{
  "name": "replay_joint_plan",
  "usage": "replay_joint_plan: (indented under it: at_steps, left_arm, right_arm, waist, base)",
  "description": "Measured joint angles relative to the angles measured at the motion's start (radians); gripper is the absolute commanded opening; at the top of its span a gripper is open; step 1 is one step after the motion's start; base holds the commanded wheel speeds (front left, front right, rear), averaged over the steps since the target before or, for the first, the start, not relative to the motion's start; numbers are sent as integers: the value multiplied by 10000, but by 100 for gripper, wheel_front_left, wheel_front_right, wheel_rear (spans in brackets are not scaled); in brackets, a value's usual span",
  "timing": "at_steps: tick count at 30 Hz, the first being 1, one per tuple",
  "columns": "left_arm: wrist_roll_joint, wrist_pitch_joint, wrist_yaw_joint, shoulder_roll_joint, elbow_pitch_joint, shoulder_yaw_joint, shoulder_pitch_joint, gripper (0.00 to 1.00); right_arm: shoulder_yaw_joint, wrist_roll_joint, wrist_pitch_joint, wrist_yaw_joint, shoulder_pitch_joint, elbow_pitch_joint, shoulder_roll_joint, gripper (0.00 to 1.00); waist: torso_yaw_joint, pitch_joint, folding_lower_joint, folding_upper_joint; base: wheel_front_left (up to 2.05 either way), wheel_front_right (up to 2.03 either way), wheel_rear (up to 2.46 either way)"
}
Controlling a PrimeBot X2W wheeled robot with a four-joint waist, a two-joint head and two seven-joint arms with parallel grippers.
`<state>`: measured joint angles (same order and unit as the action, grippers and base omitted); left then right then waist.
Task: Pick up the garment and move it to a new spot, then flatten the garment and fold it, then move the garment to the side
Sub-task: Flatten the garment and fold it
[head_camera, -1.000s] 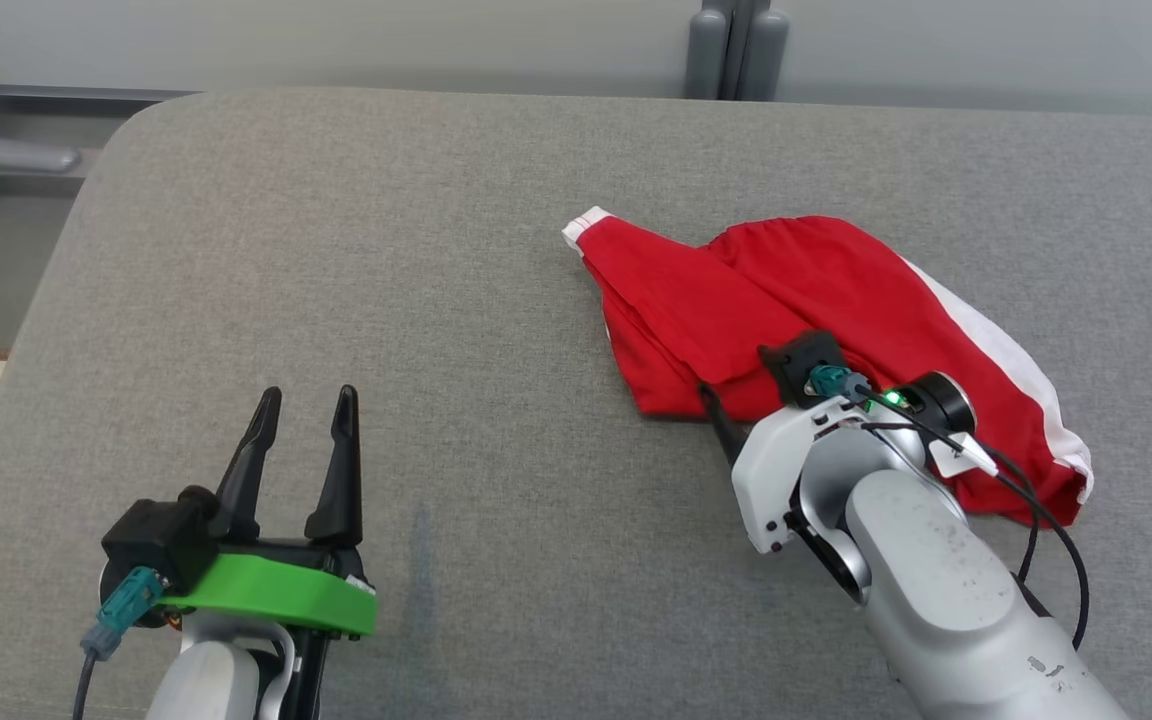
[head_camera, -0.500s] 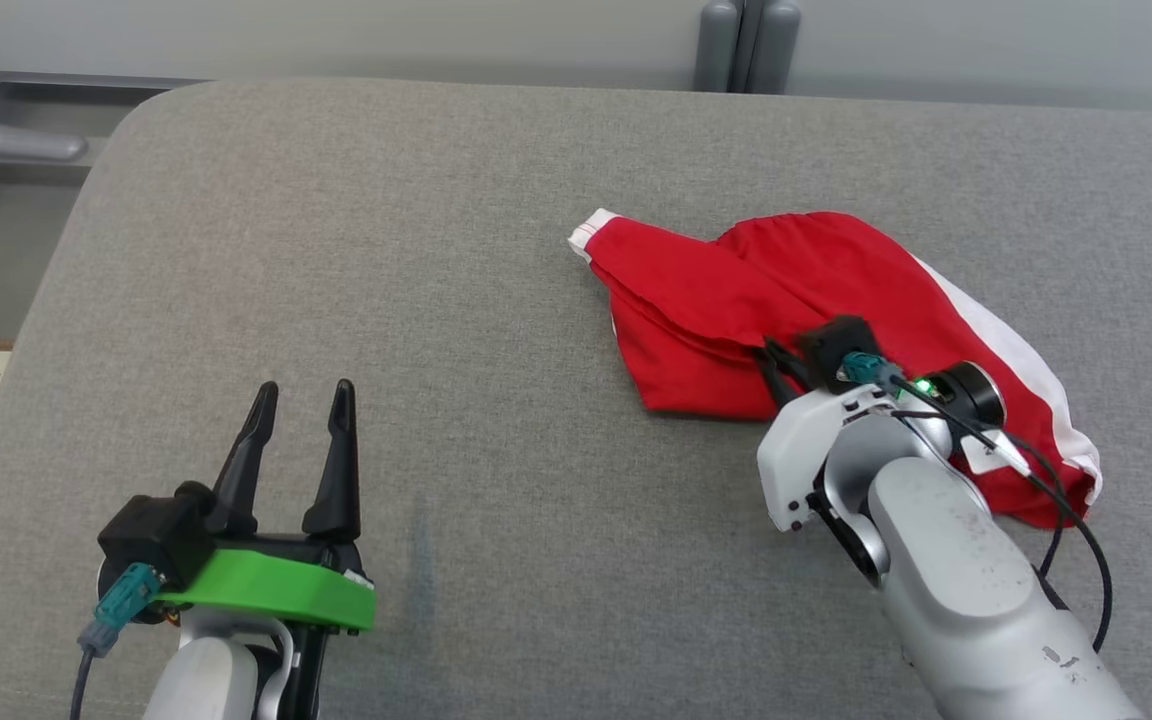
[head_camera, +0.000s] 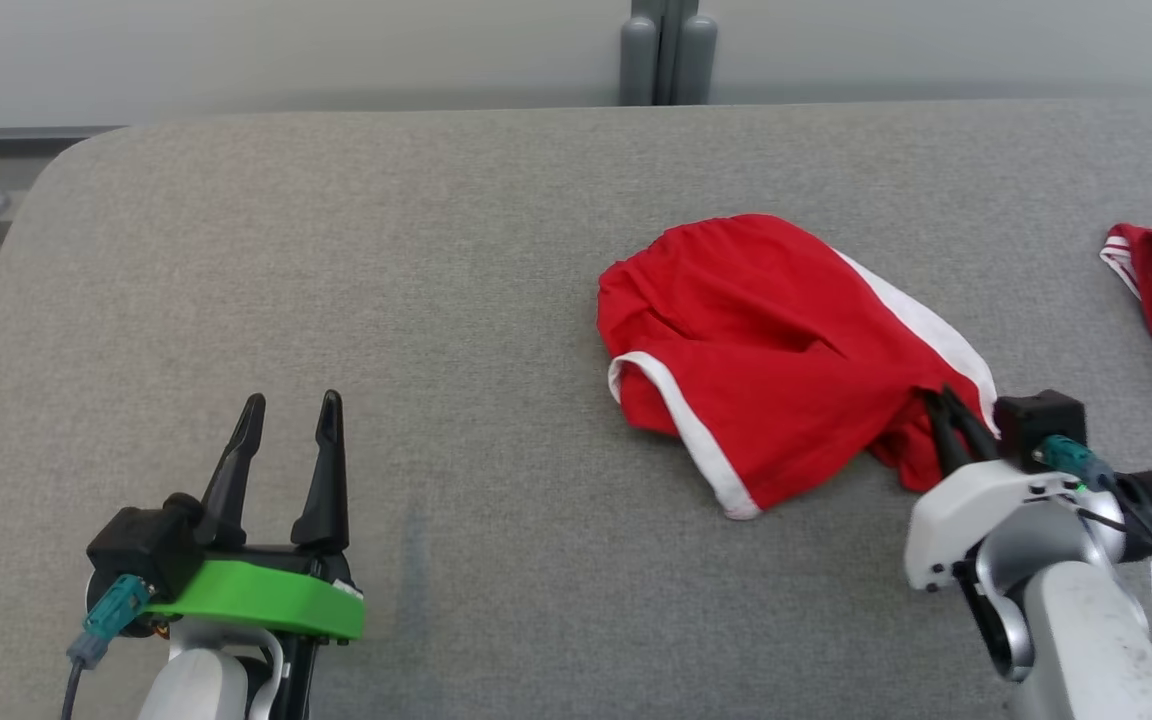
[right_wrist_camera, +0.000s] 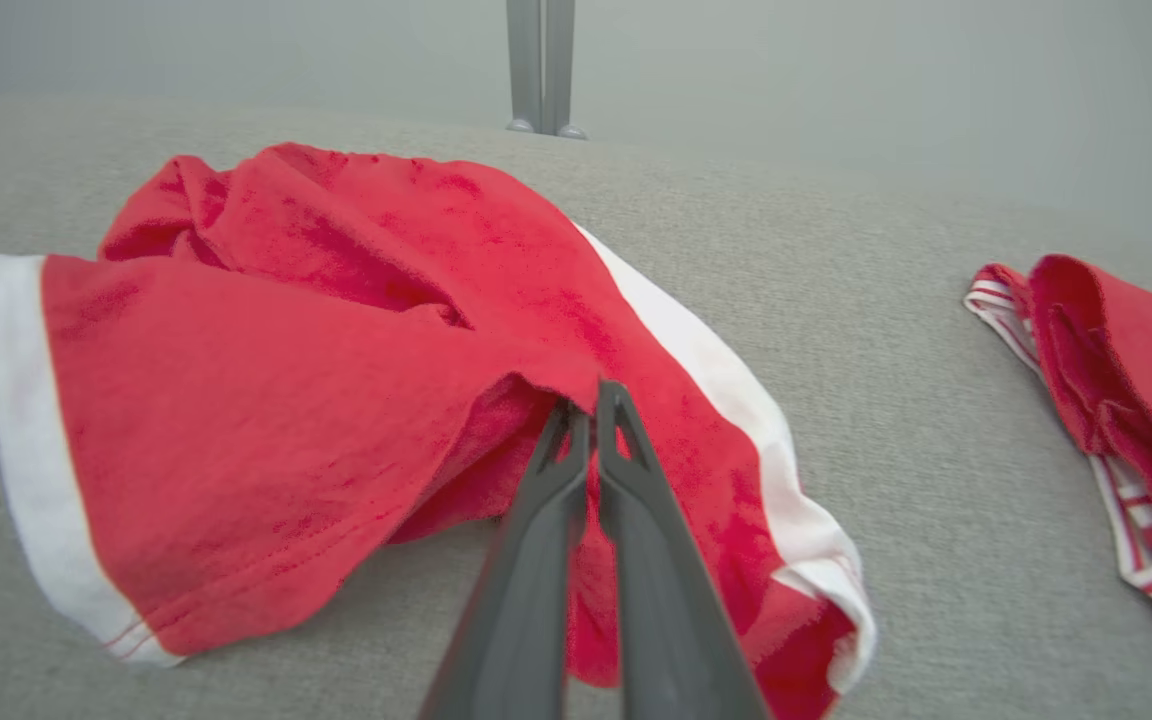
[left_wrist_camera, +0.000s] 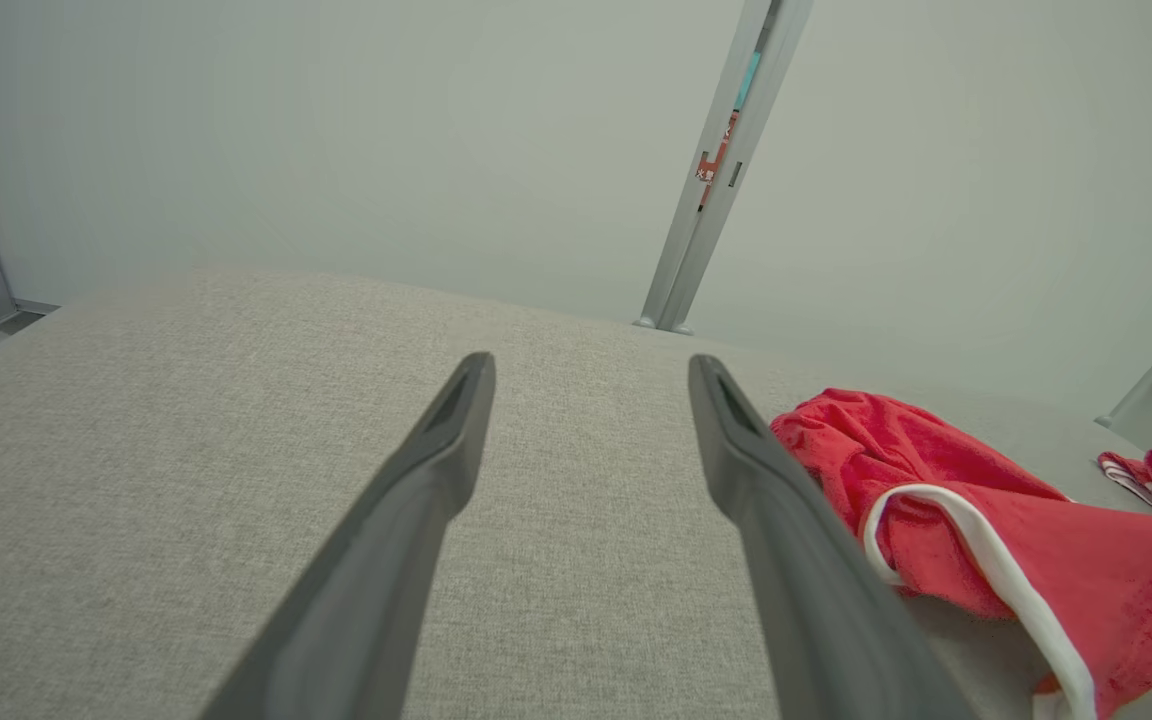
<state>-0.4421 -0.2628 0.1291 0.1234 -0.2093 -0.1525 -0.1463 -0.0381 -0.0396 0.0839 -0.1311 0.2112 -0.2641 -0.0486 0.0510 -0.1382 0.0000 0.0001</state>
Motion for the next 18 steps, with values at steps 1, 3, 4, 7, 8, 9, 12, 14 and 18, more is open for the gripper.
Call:
replay_joint_plan:
  at_steps: [1,3,4,7,8,9,12,14,18]
  left_arm:
    - [2,0,0,10,-4,-15,5,100]
    - [2,-10,0,13,2,-36,3,100]
    - [2,-10,0,13,4,-52,2,100]
    - [19,-12,0,13,38,-71,-2,100]
    - [44,-12,0,13,38,-73,-3,100]
    - [44,-12,0,12,40,-77,-6,100]
    - [90,-10,0,13,38,-98,-7,100]
    - [119,-12,0,15,29,-113,-7,100]
    - [121,-12,0,29,-19,-163,-7,100]
  right_arm:
    - [-261,-105,111,0,-163,343,4,0]
    - [-788,-305,222,0,-397,869,-2,0]
    - [-1051,-449,232,0,-471,1099,-2,0]
    - [-1764,-959,245,0,-492,1471,-12,0]
    - [-1992,-1080,217,0,-507,1523,-2,0]
    - [-2196,-1195,199,0,-506,1523,-2,0]
    - [-2876,-1599,69,0,-472,1494,-8,0]
    - [-3191,-1586,-69,0,-390,1363,-4,100]
    - [-3394,-1749,-309,0,-145,1066,0,100]
  waist:
    - [-94,7,0,0]
    - [-258,16,0,0]
    - [-341,19,0,0]
    - [-540,29,0,0]
    - [-591,35,0,0]
    - [-622,42,0,0]
    - [-666,93,0,0]
    - [-664,117,0,0]
    - [-629,145,0,0]
  base:
    - [0,0,0]
    - [0,0,0]
    - [0,0,0]
    - [0,0,0]
    - [0,0,0]
    - [0,0,0]
    - [0,0,0]
    - [0,0,0]
    - [0,0,0]
